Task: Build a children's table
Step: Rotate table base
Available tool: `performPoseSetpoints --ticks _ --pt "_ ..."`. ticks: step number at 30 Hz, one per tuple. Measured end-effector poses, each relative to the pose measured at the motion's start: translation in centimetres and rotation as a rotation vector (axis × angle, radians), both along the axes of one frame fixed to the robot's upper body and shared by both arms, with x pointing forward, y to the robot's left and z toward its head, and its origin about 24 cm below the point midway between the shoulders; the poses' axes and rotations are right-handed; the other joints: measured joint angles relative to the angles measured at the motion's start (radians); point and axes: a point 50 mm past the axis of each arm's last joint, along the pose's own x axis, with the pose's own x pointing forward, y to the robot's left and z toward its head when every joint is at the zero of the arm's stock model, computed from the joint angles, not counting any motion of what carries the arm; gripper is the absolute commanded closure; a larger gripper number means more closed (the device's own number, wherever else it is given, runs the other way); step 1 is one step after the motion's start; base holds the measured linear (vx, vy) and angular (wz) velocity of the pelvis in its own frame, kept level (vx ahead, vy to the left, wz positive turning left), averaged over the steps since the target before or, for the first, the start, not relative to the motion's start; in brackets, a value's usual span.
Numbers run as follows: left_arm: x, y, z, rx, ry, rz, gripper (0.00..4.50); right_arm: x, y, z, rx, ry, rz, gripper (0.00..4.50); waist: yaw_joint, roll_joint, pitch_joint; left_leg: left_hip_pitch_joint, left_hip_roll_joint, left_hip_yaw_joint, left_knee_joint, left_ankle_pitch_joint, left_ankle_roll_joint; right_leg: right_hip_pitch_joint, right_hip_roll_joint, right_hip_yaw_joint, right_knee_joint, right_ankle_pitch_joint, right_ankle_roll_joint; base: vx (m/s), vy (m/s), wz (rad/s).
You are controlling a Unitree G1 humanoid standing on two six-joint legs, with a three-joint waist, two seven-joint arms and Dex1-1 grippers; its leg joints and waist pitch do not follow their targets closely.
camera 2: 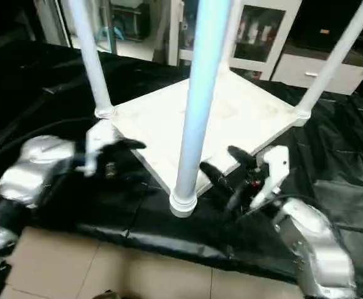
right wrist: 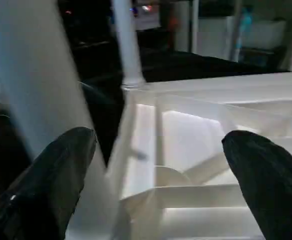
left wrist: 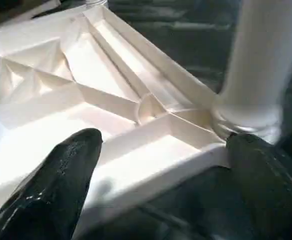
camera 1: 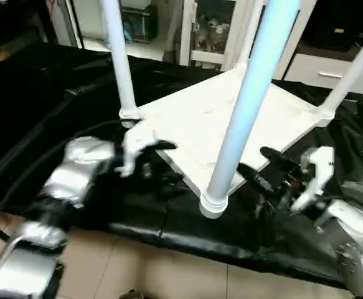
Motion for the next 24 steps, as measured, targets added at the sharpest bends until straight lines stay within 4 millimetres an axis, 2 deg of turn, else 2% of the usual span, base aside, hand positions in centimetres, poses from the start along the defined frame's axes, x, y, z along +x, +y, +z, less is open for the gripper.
performPoseSetpoints --ticks 6,10,16,24 --pt "0.2 -1.9 -2.2 0.158 -0.056 -0.073 0.08 -0.4 0.3 0.6 0.002 -0.008 0.038 0.0 -0.008 0.001 0.0 0.0 0.0 0.0 0.0 0.0 0.0 0.0 0.0 0.0 0.001 0.0 0.0 0.0 0.0 0.0" --pt "0.5 -1.7 -3.8 0.315 -0.079 -0.078 0.08 -0.2 2.1 0.8 0.024 -0.021 0.063 0.0 -0.009 0.001 0.0 0.0 0.001 -0.001 0.0 0.0 0.0 -0.001 0.001 -0.001 0.001 0.0 0.001 0.0 0.0 0.0" --pt "1.4 -1.7 -3.8 0.446 -0.165 -0.077 0.08 0.0 4.4 0.8 0.019 -0.029 0.104 0.0 -0.006 0.001 -0.001 0.0 0.0 -0.001 0.0 0.0 0.0 0.0 0.0 -0.001 0.001 0.0 0.001 0.0 0.0 0.0" --pt "1.8 -1.7 -3.7 0.499 -0.212 -0.112 0.08 0.4 5.2 0.5 -0.023 -0.027 0.08 0.0 -0.006 0.0 -0.001 0.001 0.0 -0.001 0.0 0.001 -0.001 0.0 0.0 -0.001 0.001 0.001 0.001 0.0 0.0 0.0"
